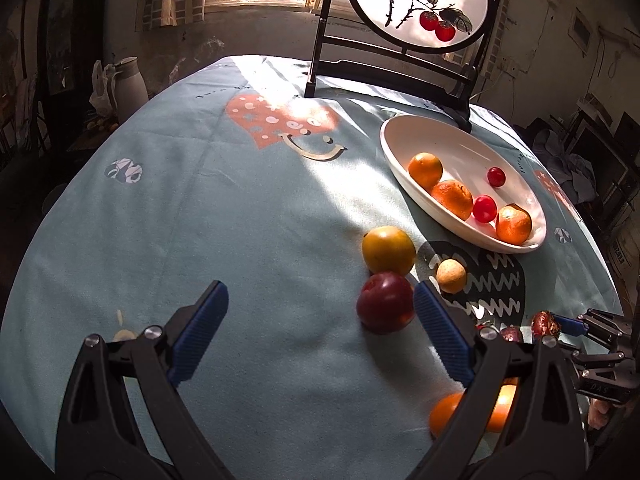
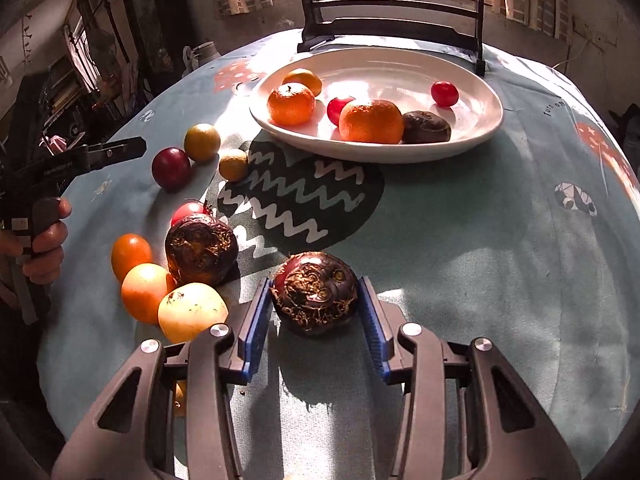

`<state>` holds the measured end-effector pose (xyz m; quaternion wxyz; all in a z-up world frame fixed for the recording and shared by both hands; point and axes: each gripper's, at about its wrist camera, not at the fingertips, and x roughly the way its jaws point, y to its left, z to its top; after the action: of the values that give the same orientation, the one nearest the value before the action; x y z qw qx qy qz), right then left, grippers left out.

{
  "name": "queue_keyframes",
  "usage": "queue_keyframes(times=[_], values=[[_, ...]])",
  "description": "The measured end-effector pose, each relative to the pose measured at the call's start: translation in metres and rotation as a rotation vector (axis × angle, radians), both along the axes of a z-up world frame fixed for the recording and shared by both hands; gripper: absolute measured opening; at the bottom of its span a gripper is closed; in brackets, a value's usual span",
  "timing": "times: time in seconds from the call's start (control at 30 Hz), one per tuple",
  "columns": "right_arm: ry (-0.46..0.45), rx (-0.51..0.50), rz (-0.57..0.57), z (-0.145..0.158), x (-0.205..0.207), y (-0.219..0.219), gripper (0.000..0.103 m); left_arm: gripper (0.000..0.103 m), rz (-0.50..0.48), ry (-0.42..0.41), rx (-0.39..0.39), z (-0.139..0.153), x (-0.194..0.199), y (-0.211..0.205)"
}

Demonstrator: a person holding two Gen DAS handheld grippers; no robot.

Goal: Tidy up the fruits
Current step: 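Grasp another dark brown fruit with the right tool while the left tool reaches toward an orange, then close the left tool on the large orange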

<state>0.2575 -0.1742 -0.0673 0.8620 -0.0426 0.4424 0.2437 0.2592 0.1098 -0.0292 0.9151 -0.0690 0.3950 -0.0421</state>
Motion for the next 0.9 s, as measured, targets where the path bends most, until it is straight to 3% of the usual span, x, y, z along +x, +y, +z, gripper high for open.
queue_keyframes(times=[0.17,0.4,0.53,0.67,0.9], values=[[0.013,0.017,-0.014,0.0,0.002,-0.003,0.044,0.089,-0.246,-0.077,-0.016,0.008,-0.038,-0.021],[0.01,0.008,-0.014,0.0,0.002,-0.002,0.044,0.071,-0.5,-0.081,0.107,-0.004,-0.078,-0.059],[0.006,-0.002,-0.012,0.0,0.001,-0.001,0.044,0.063,-0.547,-0.058,0.136,-0.01,-0.08,-0.07],[0.004,-0.006,-0.012,0.0,0.001,-0.001,0.044,0.047,-0.542,0.021,0.124,-0.02,-0.067,-0.07],[0.004,-0.006,-0.012,0.0,0.001,0.0,0.044,0.046,-0.564,0.044,0.134,-0.024,-0.062,-0.073]])
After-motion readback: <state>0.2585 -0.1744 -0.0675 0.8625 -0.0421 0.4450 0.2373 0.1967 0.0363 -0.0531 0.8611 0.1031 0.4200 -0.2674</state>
